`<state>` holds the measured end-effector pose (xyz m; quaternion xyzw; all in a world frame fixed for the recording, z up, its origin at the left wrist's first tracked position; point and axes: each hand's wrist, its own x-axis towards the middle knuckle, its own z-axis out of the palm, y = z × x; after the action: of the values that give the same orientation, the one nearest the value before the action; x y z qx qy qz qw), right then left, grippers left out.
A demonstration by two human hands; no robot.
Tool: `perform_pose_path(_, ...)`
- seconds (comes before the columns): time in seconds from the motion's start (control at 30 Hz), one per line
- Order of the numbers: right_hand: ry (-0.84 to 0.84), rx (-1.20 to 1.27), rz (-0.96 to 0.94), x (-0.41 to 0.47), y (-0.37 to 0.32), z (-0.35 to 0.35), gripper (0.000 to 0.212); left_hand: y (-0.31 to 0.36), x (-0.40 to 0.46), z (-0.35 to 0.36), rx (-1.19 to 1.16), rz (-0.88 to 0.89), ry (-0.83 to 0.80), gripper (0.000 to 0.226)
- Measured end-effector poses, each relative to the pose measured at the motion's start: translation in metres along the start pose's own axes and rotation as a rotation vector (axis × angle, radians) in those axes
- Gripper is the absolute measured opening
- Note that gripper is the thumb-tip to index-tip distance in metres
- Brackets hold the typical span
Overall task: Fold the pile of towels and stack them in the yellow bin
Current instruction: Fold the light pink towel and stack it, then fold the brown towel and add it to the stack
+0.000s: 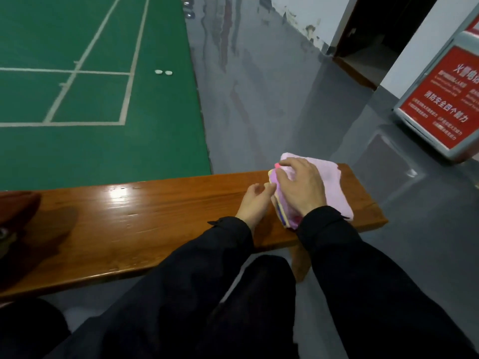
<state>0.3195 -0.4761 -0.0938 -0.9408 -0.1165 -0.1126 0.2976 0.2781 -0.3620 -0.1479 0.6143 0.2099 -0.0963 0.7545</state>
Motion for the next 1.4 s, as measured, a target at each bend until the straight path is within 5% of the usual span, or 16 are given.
perform_pose_path(0.17, -0.253, 0.124, -0.09, -0.022, -0.09, 0.045, 0.018, 0.022, -0.05, -0.092, -0.015, 0.156, 0.2, 0.026)
perform_pose_path(0.5, -0.436, 0.356, -0.309, -0.079, -0.251, 0.111, 0.018, 0.061, -0.191, -0.271, 0.183, 0.323, 0.444, 0.011)
perform_pose_path(0.67, -0.548, 0.432, -0.478, -0.114, -0.345, 0.149, 0.017, 0.063, -0.253, -0.367, 0.246, 0.5, 0.858, 0.012)
perform_pose_path(0.77, -0.622, 0.343, -0.58, -0.132, -0.385, 0.177, 0.028, 0.047, -0.275, -0.424, 0.609, 0.373, 1.125, 0.029)
perform_pose_path(0.87, -0.679, 0.175, -0.661, -0.145, -0.408, 0.202, 0.049, 0.031, -0.287, -0.469, 1.084, 0.057, 1.088, 0.051)
perform_pose_path(0.97, -0.622, 0.048, -0.713, -0.15, -0.414, 0.224, 0.045, 0.018, -0.287, -0.494, 1.299, 0.013, 1.005, 0.057)
perform_pose_path(1.13, -0.351, -0.08, -0.861, -0.152, -0.411, 0.234, 0.015, 0.013, -0.28, -0.506, 1.49, 0.224, 1.1, 0.028)
perform_pose_path(1.3, -0.284, 0.237, -0.677, -0.144, -0.421, 0.21, 0.013, 0.026, -0.283, -0.496, 1.376, 0.452, 1.148, 0.027)
perform_pose_path(1.4, 0.012, 0.4, -0.767, -0.13, -0.426, 0.184, 0.013, 0.064, -0.289, -0.467, 1.198, 0.659, 1.197, 0.023)
